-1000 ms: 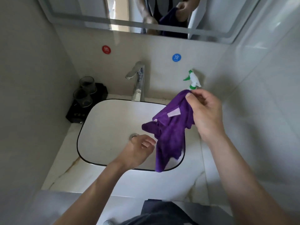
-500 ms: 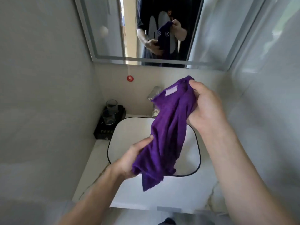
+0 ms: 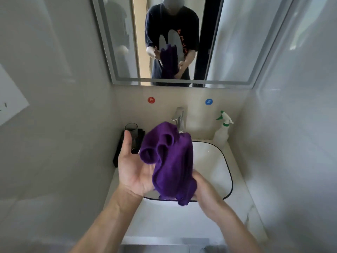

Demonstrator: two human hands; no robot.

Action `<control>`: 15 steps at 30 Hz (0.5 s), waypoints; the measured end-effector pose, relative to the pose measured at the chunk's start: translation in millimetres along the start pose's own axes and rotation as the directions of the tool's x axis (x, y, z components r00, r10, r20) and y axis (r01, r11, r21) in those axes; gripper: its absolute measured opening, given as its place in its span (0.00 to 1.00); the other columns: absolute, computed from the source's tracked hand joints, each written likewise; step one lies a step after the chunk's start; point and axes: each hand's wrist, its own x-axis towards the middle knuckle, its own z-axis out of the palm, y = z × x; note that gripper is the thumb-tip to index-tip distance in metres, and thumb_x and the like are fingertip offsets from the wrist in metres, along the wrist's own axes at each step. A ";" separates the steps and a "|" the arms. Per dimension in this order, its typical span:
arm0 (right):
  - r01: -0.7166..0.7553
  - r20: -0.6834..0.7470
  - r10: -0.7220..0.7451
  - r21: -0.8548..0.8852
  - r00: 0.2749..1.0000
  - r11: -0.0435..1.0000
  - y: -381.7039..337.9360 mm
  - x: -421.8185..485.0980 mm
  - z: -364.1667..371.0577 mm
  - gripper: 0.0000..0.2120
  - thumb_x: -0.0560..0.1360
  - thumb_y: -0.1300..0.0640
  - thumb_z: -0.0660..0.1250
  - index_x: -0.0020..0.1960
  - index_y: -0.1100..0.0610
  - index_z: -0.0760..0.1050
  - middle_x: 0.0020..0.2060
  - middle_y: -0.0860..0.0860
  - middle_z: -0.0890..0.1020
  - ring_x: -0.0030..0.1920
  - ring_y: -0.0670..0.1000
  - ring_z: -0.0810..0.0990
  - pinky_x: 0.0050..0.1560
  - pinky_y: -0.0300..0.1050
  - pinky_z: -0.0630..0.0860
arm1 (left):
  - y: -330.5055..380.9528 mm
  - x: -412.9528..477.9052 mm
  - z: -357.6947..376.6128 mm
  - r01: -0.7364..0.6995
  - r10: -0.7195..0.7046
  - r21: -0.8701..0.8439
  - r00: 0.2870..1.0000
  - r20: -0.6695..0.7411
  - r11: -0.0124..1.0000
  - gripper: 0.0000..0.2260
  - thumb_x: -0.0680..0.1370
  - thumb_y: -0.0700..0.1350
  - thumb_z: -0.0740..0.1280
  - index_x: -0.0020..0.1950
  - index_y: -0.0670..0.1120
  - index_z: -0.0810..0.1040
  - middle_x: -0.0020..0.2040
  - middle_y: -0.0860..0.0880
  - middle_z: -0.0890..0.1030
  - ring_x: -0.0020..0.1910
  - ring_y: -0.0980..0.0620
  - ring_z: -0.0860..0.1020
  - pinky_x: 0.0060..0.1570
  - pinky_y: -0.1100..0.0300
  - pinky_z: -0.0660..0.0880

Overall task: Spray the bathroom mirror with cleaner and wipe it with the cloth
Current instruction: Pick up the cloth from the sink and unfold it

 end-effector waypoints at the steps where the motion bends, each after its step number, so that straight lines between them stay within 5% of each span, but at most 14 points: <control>1: 0.017 0.051 -0.019 0.040 0.999 0.999 8.4 -3.1 3.6 0.21 0.84 0.41 0.54 0.63 0.50 0.81 0.59 0.58 0.85 0.53 0.59 0.83 0.52 0.57 0.73 | 3.2 0.5 2.3 -0.043 0.042 -0.003 0.999 -0.018 0.999 0.42 0.76 0.68 0.67 0.77 0.37 0.70 0.75 0.36 0.71 0.75 0.37 0.69 0.78 0.41 0.59; 5: 0.094 0.107 -0.130 0.294 0.986 0.951 0.2 -10.5 16.5 0.26 0.80 0.44 0.61 0.67 0.64 0.76 0.64 0.65 0.81 0.64 0.61 0.80 0.60 0.55 0.73 | 3.6 4.7 -6.1 -0.139 0.160 0.102 0.959 -0.233 0.985 0.36 0.76 0.63 0.68 0.77 0.41 0.71 0.71 0.41 0.77 0.69 0.41 0.76 0.76 0.47 0.64; 7: 0.165 0.057 -0.184 0.241 0.981 0.956 -14.0 -9.1 24.8 0.25 0.75 0.47 0.68 0.61 0.67 0.78 0.59 0.70 0.81 0.57 0.65 0.82 0.53 0.56 0.75 | -4.5 3.1 -21.1 -0.058 0.107 0.159 0.941 -0.320 0.986 0.38 0.76 0.60 0.68 0.81 0.43 0.63 0.74 0.40 0.71 0.72 0.40 0.72 0.78 0.45 0.61; 9: 0.204 -0.003 -0.208 0.202 0.978 0.958 -22.0 -3.5 29.5 0.18 0.75 0.52 0.70 0.55 0.66 0.81 0.54 0.69 0.83 0.53 0.66 0.84 0.51 0.56 0.78 | -12.2 -3.2 -29.4 0.053 0.044 0.237 0.922 -0.384 0.970 0.34 0.77 0.56 0.68 0.78 0.39 0.67 0.74 0.38 0.72 0.71 0.38 0.74 0.75 0.42 0.66; 12: 0.233 -0.053 -0.227 0.218 0.973 0.948 -28.6 4.5 35.3 0.09 0.81 0.62 0.66 0.53 0.66 0.82 0.51 0.68 0.85 0.55 0.69 0.84 0.59 0.62 0.80 | -15.5 -11.9 -34.0 0.200 0.016 0.414 0.887 -0.462 0.888 0.23 0.78 0.52 0.67 0.66 0.39 0.78 0.64 0.39 0.83 0.61 0.42 0.82 0.65 0.47 0.75; 15: 0.271 -0.067 -0.263 0.210 0.963 0.939 -35.2 11.6 42.8 0.09 0.81 0.63 0.65 0.50 0.62 0.84 0.49 0.67 0.85 0.53 0.68 0.85 0.61 0.68 0.78 | -13.9 -12.9 -41.5 0.259 0.091 0.584 0.860 -0.502 0.769 0.28 0.74 0.53 0.73 0.72 0.47 0.73 0.64 0.45 0.83 0.62 0.48 0.82 0.68 0.50 0.75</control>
